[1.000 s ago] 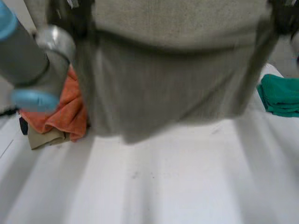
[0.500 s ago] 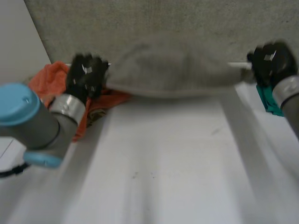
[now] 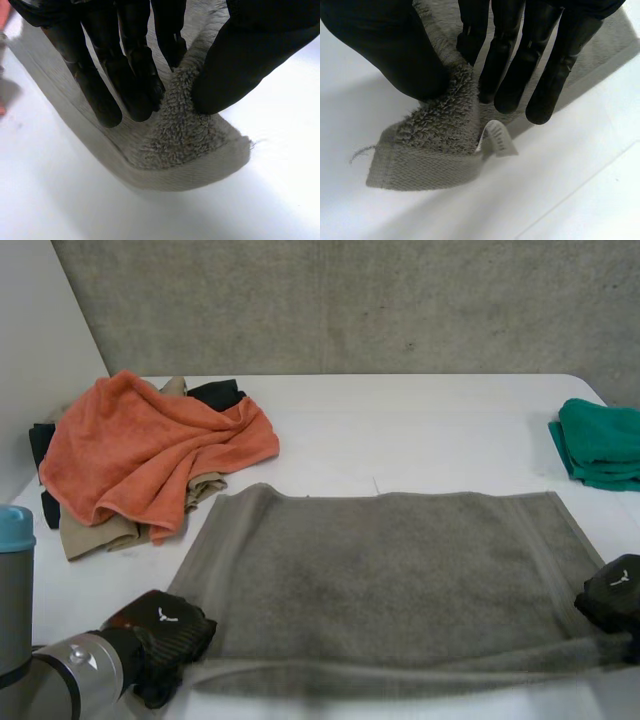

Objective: Fold the laundry.

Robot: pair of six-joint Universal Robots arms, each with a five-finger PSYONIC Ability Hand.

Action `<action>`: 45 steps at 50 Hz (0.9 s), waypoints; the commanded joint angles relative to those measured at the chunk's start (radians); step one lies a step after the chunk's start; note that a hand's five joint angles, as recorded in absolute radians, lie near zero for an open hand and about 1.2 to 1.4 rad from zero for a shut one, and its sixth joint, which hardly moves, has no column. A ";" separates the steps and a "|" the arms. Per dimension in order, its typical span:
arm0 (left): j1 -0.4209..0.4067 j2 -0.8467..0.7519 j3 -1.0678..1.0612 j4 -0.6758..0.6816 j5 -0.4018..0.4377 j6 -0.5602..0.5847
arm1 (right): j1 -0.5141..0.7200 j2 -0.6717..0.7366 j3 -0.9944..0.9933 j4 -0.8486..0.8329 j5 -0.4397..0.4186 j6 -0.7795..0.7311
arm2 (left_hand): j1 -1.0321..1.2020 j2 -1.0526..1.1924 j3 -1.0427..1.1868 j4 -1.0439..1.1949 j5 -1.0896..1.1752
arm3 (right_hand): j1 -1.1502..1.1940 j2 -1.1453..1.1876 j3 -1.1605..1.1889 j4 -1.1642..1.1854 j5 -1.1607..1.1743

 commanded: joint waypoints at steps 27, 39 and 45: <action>-0.071 -0.648 0.603 0.617 -0.167 0.008 | 0.258 0.517 -0.455 -0.718 0.125 0.172 | 0.270 0.196 0.204 0.194 0.235 | 0.401 0.213 0.200 0.205 0.220; -0.096 -0.642 0.626 0.676 -0.167 -0.004 | 0.272 0.554 -0.509 -0.765 0.174 0.244 | -0.952 -1.026 -1.018 -1.028 -0.986 | -0.820 -1.009 -1.022 -1.017 -1.002; -0.104 -0.579 0.619 0.674 -0.170 -0.005 | 0.266 0.454 -0.492 -0.787 0.148 0.442 | -0.952 -1.026 -1.018 -1.028 -0.986 | -0.820 -1.009 -1.022 -1.017 -1.002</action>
